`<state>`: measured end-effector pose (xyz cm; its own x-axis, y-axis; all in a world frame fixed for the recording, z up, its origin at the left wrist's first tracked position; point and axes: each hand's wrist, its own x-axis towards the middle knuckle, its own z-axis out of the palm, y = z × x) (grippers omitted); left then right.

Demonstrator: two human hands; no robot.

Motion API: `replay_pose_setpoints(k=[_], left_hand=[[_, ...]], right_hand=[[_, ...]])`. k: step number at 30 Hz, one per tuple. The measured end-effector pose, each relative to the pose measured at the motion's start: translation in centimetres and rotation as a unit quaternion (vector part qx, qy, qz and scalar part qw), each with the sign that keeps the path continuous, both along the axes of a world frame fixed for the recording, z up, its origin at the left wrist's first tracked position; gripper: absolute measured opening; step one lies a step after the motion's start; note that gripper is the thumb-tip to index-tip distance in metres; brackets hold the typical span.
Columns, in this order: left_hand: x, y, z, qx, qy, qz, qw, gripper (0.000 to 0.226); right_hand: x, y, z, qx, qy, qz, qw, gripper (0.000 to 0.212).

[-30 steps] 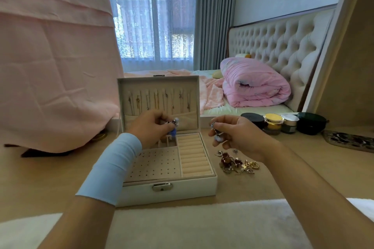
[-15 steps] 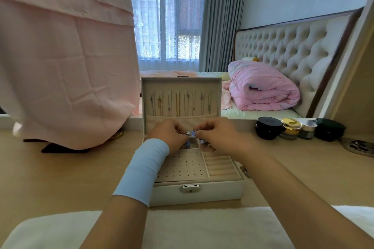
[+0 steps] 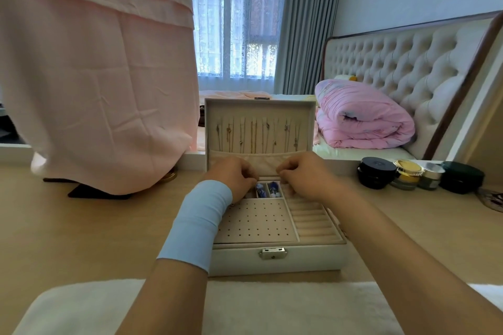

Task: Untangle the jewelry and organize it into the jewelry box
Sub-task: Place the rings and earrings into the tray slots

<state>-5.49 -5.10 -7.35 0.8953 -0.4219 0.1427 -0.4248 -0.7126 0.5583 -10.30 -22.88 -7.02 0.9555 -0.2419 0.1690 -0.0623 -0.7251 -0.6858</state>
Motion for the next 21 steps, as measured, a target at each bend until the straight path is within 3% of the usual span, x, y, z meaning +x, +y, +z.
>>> replay_pose_setpoints(k=[5,14,16,21], left_hand=[[-0.4,-0.8,-0.4,0.023,0.001,-0.012,1.000,0.006],[-0.7,-0.8,0.1,0.037,-0.026,-0.001,0.999,0.011],[-0.9,-1.2,-0.2,0.054,-0.017,-0.009,0.998,0.011],[-1.1,-1.4,0.2,0.050,-0.027,-0.008,0.998,0.010]], right_hand=[[-0.8,0.1,-0.5,-0.102,0.052,0.042,0.993,0.015],[-1.3,1.0,-0.5,-0.232,0.042,0.065,0.970,0.019],[-1.1,0.6,-0.4,-0.227,0.055,0.080,0.969,0.019],[-2.3,-3.1,1.4,-0.094,-0.005,0.052,0.994,0.017]])
